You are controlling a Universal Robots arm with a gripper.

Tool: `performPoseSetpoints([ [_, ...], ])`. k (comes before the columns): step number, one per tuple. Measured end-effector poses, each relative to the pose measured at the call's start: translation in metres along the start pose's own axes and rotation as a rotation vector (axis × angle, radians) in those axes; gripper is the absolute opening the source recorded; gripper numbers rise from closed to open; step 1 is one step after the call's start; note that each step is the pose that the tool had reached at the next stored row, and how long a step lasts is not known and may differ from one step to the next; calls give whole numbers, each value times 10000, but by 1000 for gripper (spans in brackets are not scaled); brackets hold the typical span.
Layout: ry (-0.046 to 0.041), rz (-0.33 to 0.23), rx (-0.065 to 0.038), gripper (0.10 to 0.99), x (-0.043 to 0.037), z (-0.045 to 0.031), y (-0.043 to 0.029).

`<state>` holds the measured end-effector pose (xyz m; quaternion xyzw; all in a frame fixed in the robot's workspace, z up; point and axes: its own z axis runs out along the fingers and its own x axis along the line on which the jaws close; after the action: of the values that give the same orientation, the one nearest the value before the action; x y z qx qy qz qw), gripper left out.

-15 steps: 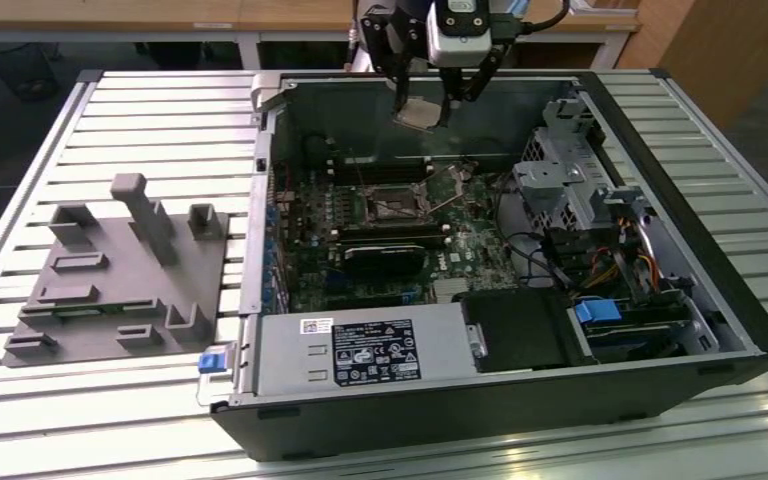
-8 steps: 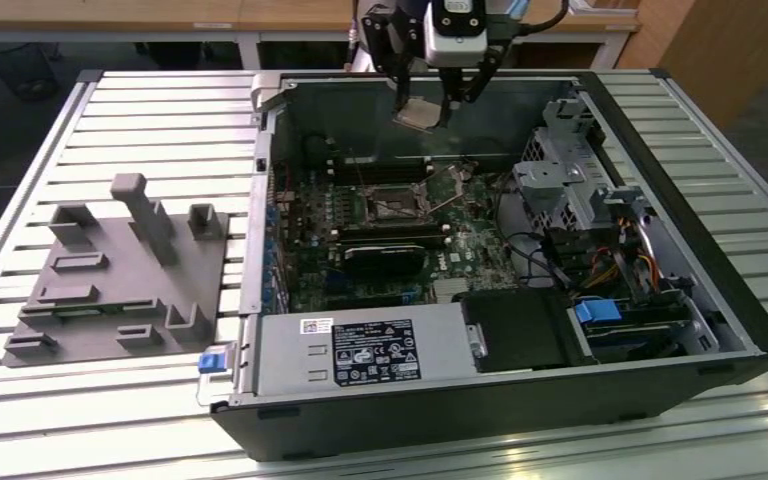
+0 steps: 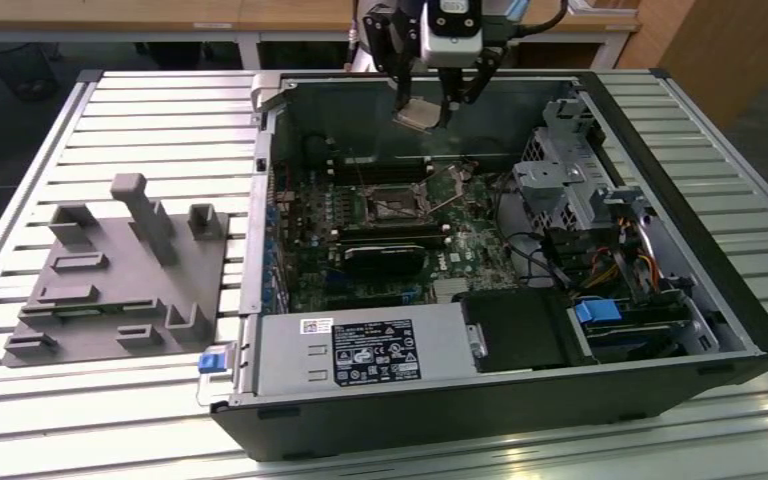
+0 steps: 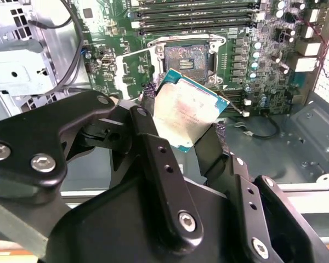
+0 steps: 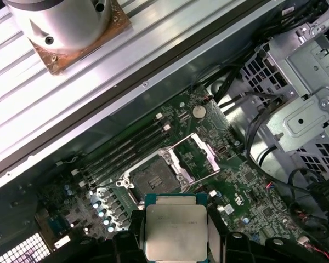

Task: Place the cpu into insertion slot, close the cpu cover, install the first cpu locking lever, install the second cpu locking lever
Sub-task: 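Place the cpu into insertion slot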

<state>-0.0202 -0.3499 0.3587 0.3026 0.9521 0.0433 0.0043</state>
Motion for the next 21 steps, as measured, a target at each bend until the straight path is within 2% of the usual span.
performPoseSetpoints([
  [10,-77,721,7,541,2,12,2],
  [21,-193,2096,-16,541,2,33,0],
])
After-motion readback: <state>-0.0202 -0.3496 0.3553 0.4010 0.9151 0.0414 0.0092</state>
